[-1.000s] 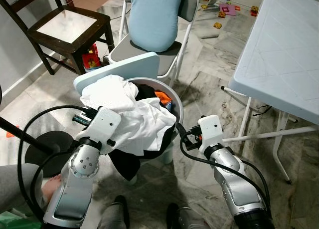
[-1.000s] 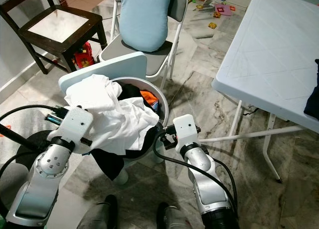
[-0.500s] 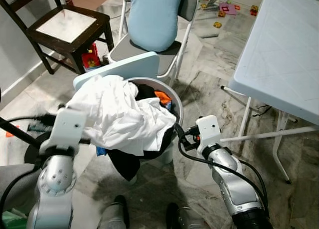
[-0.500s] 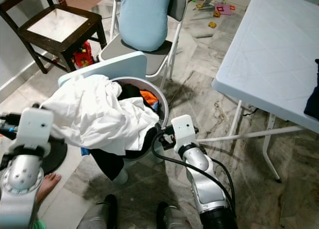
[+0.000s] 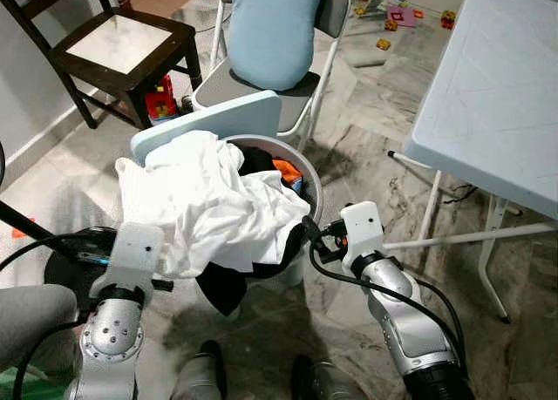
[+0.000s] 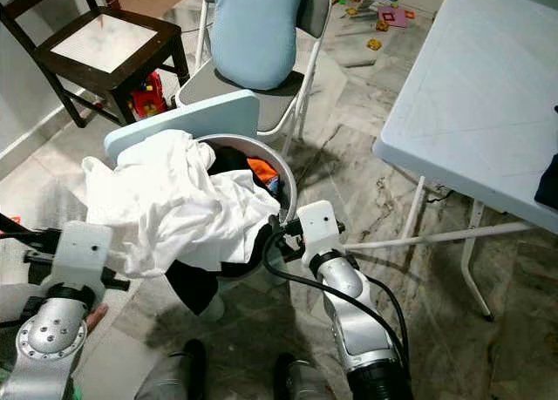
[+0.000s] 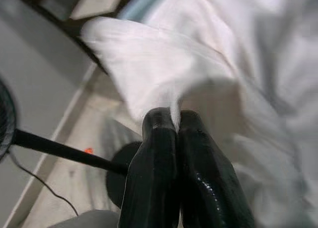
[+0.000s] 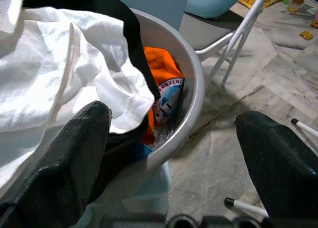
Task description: Hang hanger
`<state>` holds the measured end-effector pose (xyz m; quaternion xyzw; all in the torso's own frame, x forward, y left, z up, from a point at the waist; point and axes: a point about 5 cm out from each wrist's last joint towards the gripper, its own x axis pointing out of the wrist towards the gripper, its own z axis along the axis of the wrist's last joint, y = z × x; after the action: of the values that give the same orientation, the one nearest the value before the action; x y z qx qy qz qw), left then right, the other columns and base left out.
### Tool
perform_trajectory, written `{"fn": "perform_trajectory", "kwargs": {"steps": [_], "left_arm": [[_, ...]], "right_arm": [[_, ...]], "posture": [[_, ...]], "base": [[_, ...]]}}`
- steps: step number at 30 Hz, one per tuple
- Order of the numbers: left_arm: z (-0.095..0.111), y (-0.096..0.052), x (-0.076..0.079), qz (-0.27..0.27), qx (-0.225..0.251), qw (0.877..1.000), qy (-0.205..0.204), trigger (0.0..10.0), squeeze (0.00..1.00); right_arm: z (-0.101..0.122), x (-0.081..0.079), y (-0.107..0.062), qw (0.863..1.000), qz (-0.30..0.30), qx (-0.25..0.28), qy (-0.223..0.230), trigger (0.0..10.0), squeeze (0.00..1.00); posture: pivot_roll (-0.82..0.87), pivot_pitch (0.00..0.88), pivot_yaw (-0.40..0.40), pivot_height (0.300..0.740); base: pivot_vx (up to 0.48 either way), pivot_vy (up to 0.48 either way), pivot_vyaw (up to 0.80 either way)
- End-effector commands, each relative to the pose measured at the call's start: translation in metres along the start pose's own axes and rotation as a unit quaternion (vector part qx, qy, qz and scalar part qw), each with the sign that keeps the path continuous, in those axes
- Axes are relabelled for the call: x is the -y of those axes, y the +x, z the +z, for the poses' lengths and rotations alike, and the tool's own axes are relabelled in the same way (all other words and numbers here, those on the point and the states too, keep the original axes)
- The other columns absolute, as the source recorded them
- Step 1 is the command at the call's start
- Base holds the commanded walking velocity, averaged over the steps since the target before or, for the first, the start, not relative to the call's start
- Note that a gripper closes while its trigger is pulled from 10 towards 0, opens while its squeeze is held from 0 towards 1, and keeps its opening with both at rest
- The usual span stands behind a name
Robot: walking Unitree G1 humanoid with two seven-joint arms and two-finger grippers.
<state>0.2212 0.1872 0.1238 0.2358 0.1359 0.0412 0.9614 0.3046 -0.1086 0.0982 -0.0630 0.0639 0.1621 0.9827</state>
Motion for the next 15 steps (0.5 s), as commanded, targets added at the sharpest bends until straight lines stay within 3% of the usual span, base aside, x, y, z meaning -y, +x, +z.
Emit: {"fn": "perform_trajectory", "kwargs": {"steps": [1, 4, 8, 10, 11, 12, 13, 14, 15], "left_arm": [[-0.012, -0.004, 0.005, -0.024, -0.032, 0.999, 0.01, 4.6, 0.0], [-0.028, -0.011, 0.002, -0.025, -0.064, 0.998, 0.014, 3.7, 0.0], [-0.044, -0.017, -0.003, -0.02, -0.091, 0.995, 0.022, 3.8, 0.0], [-0.047, -0.017, -0.005, -0.02, -0.099, 0.995, 0.019, 4.5, 0.0], [-0.049, -0.018, -0.005, -0.023, -0.104, 0.994, 0.02, 7.6, 0.0], [-0.049, -0.018, -0.005, -0.023, -0.104, 0.994, 0.02, 7.6, 0.0], [-0.049, -0.017, -0.005, -0.024, -0.103, 0.994, 0.016, 10.0, 0.0], [-0.048, -0.016, -0.005, -0.023, -0.1, 0.995, 0.011, 10.0, 1.0], [-0.048, -0.016, -0.006, -0.02, -0.099, 0.995, 0.011, 10.0, 1.0]], "right_arm": [[-0.006, 0.002, -0.003, 1.0, -0.003, -0.009, 0.004, 10.0, 0.0], [-0.007, 0.002, -0.004, 1.0, -0.003, -0.01, 0.004, 10.0, 0.0], [-0.007, 0.003, -0.004, 1.0, -0.002, -0.012, 0.004, 10.0, 0.0], [-0.007, 0.003, -0.004, 1.0, -0.002, -0.013, 0.004, 10.0, 0.0], [-0.007, 0.003, -0.004, 1.0, -0.001, -0.013, 0.003, 10.0, 0.0], [-0.007, 0.003, -0.004, 1.0, -0.001, -0.013, 0.003, 10.0, 0.0], [-0.008, 0.003, -0.004, 1.0, -0.001, -0.013, 0.003, 10.0, 0.0], [-0.008, 0.003, -0.004, 1.0, -0.001, -0.014, 0.003, 10.0, 0.0], [-0.008, 0.003, -0.004, 1.0, -0.001, -0.014, 0.002, 10.0, 0.0]], "posture": [[0.11, 0.257, -0.065, 0.74], [0.11, 0.259, -0.067, 0.74], [0.11, 0.26, -0.069, 0.74], [0.11, 0.261, -0.07, 0.74], [0.11, 0.261, -0.071, 0.74], [0.11, 0.261, -0.071, 0.74], [0.11, 0.261, -0.072, 0.74], [0.11, 0.26, -0.073, 0.74], [0.11, 0.26, -0.073, 0.74]], "base": [[0.0, 0.0, 0.0], [0.0, 0.0, 0.0], [0.0, 0.0, 0.0], [0.0, 0.0, 0.0], [0.0, 0.0, 0.0], [0.0, 0.0, 0.0], [0.0, 0.0, 0.0], [0.0, 0.0, 0.0], [0.0, 0.0, 0.0]]}}
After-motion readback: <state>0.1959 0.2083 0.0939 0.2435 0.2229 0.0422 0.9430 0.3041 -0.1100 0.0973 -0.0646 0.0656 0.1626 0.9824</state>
